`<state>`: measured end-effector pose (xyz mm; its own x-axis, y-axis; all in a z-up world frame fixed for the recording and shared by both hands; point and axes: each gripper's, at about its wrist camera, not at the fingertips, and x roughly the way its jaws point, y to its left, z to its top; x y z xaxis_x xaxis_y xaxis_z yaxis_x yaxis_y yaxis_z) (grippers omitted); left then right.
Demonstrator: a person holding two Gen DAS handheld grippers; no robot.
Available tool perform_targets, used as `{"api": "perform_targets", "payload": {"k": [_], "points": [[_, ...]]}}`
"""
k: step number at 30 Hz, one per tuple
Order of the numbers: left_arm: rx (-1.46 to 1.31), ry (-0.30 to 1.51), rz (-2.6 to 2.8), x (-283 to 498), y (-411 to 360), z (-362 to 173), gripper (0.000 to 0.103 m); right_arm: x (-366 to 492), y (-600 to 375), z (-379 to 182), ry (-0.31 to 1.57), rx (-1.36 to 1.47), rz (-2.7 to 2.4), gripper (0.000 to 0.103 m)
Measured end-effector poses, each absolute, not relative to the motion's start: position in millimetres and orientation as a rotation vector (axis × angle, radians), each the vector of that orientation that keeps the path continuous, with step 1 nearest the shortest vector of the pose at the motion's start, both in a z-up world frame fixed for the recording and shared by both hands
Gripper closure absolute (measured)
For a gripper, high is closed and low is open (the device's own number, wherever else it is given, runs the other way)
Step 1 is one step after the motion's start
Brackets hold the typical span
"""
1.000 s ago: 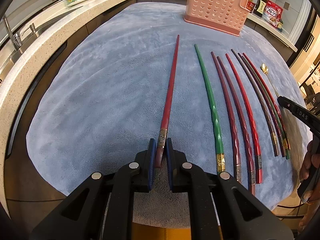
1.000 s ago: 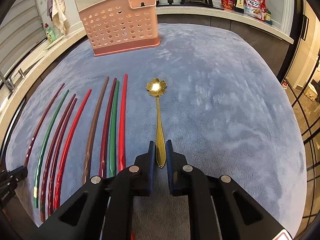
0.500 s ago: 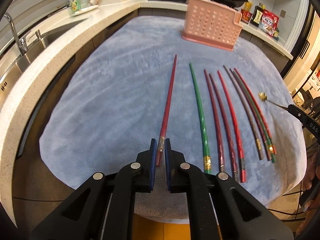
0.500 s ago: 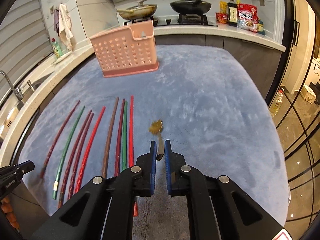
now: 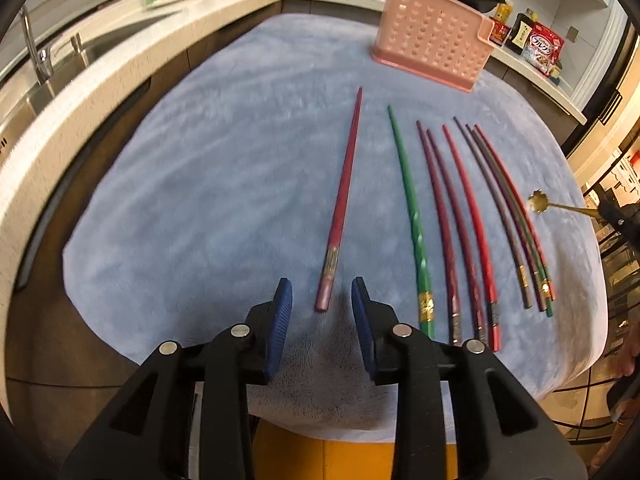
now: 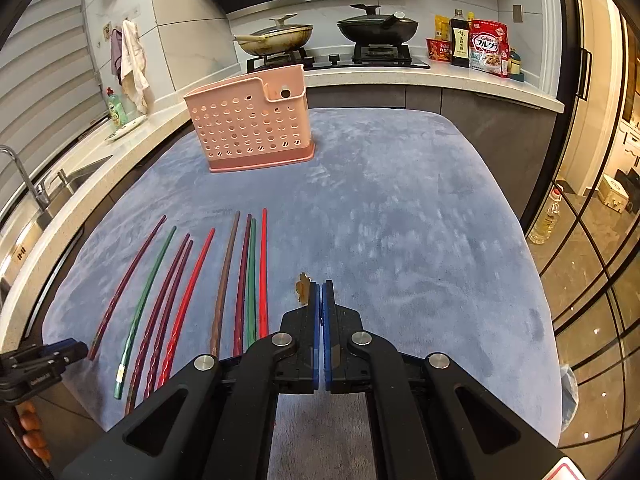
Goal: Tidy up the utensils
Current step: 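Lift the red chopstick with the left tool while the right tool carries the spoon to the pink holder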
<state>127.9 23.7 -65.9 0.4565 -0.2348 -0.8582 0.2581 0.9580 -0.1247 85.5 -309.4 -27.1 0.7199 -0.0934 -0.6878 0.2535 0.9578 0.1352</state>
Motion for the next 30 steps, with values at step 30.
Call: {"api": "perform_targets", "payload": {"k": [30], "points": [[-0.021,0.736,-0.347,215.6,12.6,84.3,0.096,149.8,-332.6,79.4,0.552,0.203,-0.117,0.102]]}}
